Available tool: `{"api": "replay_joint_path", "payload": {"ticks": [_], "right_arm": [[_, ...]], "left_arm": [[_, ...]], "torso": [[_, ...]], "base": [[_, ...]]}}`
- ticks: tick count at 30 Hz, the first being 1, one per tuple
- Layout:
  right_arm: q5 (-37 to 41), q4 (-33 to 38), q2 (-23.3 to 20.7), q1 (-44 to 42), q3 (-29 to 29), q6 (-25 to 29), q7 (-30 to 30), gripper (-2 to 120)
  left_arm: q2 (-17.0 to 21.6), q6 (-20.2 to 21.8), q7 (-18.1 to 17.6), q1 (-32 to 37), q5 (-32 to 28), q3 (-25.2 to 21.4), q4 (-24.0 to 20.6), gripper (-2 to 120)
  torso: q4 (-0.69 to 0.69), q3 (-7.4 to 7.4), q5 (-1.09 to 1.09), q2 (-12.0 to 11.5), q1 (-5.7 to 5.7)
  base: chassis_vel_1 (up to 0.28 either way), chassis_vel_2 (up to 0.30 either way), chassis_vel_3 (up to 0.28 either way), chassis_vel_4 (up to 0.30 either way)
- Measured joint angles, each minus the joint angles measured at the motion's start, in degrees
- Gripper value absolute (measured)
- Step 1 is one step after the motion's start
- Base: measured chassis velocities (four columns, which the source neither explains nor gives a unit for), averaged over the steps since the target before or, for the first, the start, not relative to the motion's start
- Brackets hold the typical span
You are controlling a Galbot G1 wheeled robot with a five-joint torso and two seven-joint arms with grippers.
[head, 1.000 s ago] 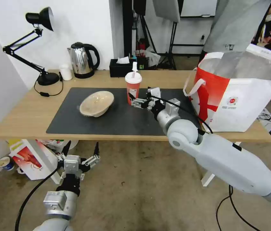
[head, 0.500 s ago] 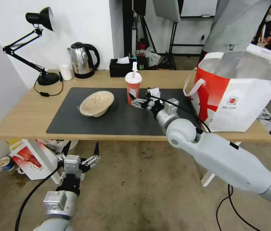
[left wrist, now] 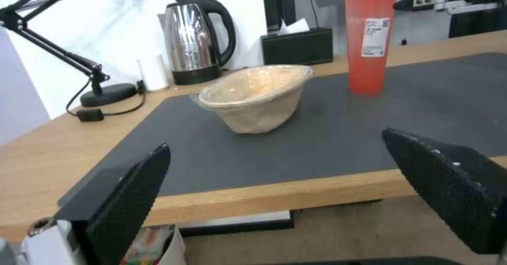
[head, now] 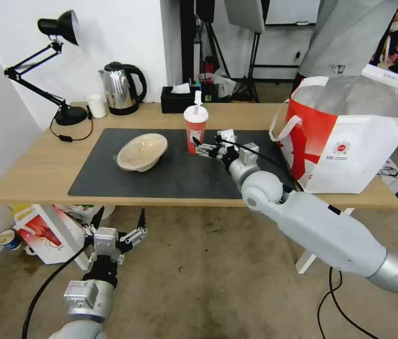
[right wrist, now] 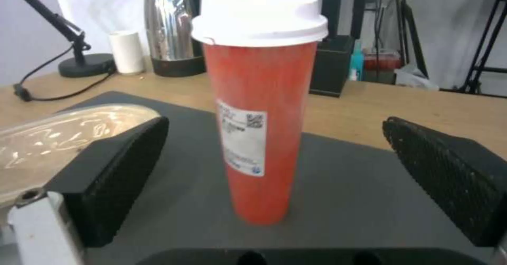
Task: Pick up the trash from the table and place it into the takeout bag.
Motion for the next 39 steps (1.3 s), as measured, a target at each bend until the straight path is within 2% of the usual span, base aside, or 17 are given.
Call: {"api": "replay_joint_path", "payload": {"ticks": [12, 39], "right_arm": [[-1.90, -5.21, 2.70, 0.39, 0.93, 1.31, -2.09, 100], [-3.37, -10.86, 6.59, 1.97, 0.22, 1.99, -3.19, 100]], "left_arm": [[0.00, 0.00, 0.00, 0.00, 0.00, 0.00, 0.00, 100], [0.00, 0.00, 0.00, 0.00, 0.00, 0.00, 0.00, 100]], "torso": [[-0.01, 0.00, 0.00, 0.00, 0.00], [0.00, 0.00, 0.00, 0.00, 0.00]], "base": [[0.000, 0.000, 0.000, 0.000], [0.000, 0.000, 0.000, 0.000]]}}
